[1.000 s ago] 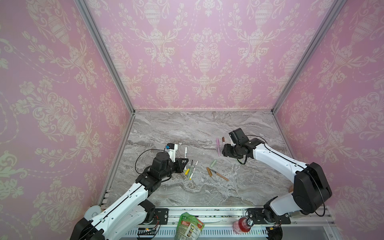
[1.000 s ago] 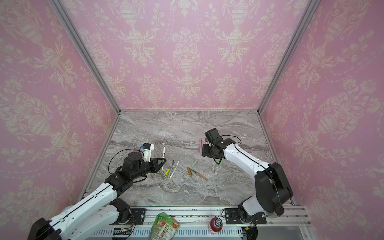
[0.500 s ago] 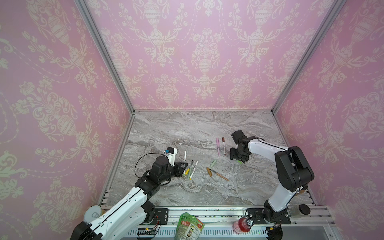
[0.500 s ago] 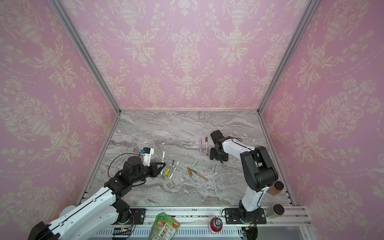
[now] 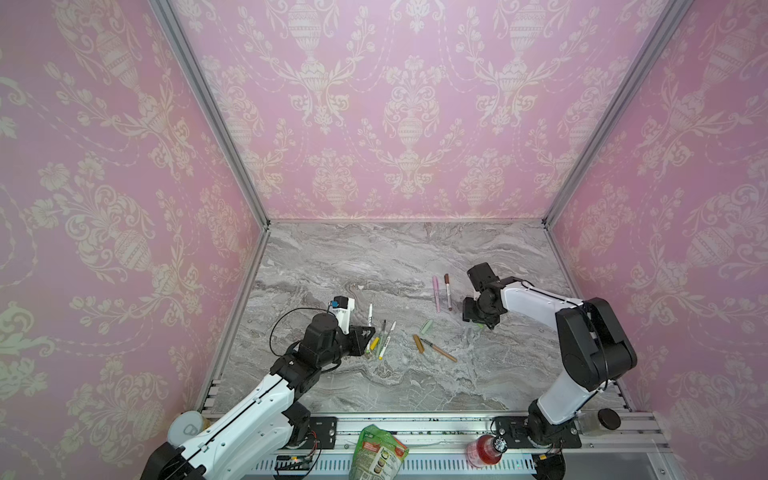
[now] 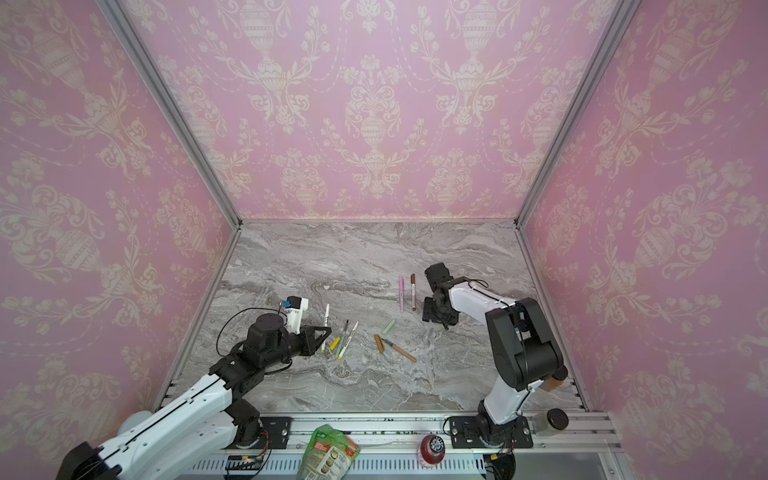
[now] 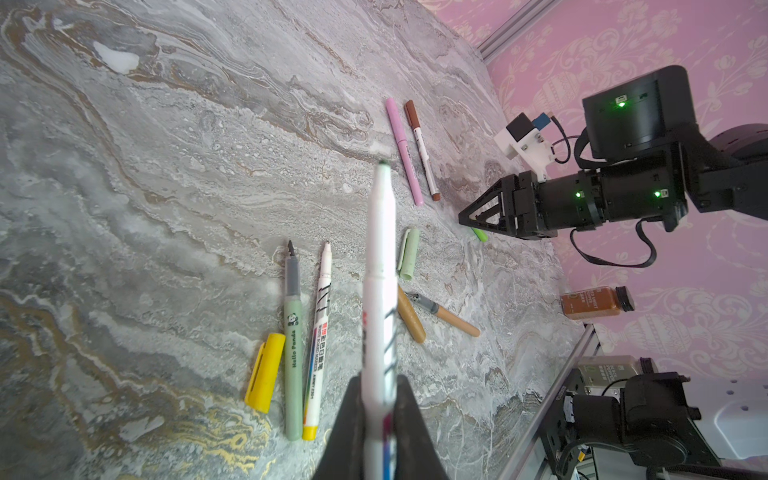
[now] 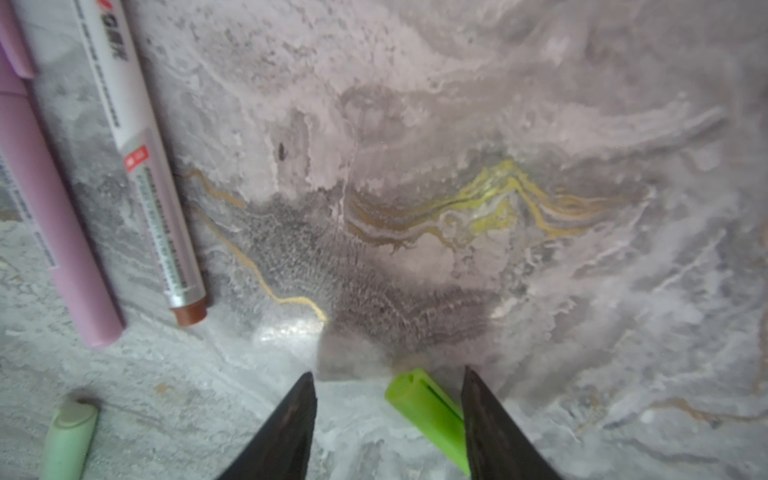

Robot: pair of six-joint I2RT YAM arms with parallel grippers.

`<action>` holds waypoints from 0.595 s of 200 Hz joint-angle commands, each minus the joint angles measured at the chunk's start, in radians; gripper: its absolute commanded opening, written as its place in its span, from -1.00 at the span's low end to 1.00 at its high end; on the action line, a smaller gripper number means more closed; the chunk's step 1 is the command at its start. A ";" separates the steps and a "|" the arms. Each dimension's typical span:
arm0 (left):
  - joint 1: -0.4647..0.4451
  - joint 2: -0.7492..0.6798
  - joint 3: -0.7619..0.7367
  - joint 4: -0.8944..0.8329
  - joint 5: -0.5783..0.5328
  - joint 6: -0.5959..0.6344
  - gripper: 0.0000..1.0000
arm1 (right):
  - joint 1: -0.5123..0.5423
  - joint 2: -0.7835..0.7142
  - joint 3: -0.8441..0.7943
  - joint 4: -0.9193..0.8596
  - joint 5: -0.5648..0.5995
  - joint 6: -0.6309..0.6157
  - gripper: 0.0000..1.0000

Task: Insert the pens into the pen caps
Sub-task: 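Grasp the lime green cap on the table with the right gripper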

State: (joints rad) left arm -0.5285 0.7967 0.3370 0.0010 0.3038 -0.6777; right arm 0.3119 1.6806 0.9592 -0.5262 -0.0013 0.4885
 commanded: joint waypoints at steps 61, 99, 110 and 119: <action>-0.008 0.017 0.016 0.012 0.003 0.018 -1.00 | 0.035 0.025 -0.053 -0.059 -0.038 0.055 -0.14; -0.008 -0.016 0.028 -0.027 -0.001 0.023 -1.00 | 0.042 0.074 -0.030 -0.055 -0.030 0.068 -0.38; -0.008 -0.031 0.028 -0.041 -0.008 0.024 -1.00 | 0.045 0.084 -0.028 -0.056 -0.030 0.071 -0.46; -0.008 -0.045 0.026 -0.051 -0.014 0.026 -1.00 | 0.047 0.091 -0.027 -0.055 -0.028 0.073 -0.51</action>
State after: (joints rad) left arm -0.5285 0.7902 0.3378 -0.0093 0.3038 -0.6773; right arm 0.3374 1.6901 0.9646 -0.5594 0.0071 0.5381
